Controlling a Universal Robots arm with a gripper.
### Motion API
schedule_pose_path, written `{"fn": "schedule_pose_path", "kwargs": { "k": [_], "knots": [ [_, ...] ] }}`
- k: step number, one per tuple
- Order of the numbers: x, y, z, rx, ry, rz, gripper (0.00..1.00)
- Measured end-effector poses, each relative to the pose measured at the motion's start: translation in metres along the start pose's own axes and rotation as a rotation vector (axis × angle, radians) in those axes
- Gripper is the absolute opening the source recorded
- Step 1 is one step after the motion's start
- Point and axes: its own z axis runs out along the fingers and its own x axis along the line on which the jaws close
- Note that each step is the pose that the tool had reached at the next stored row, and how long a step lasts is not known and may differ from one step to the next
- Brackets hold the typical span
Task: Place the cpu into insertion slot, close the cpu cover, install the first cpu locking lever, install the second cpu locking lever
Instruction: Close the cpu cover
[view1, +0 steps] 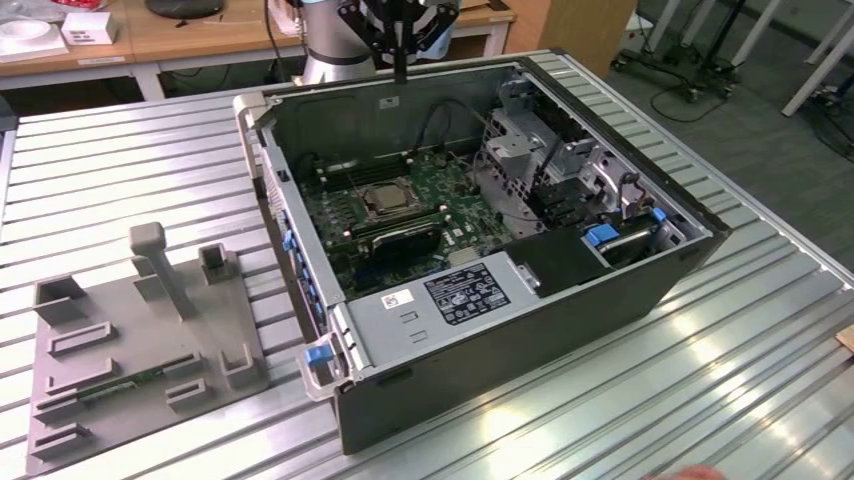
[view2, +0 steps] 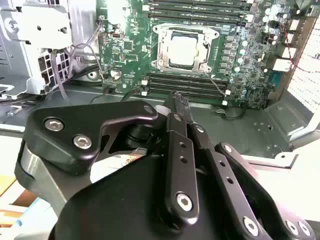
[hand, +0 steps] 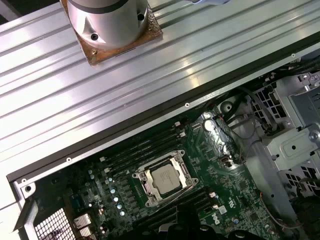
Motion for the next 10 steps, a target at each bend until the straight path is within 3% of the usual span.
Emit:
{"fn": "schedule_pose_path", "kwargs": {
  "k": [4,5,10],
  "knots": [
    [0.0004,0.0019,0.0033,-0.0018,-0.0041,0.000,0.10],
    [0.0033,0.0014,0.0029,-0.0020,-0.0070,0.000,0.10],
    [0.0035,0.0014,0.0030,-0.0024,-0.0074,0.000,0.10]
  ]
}}
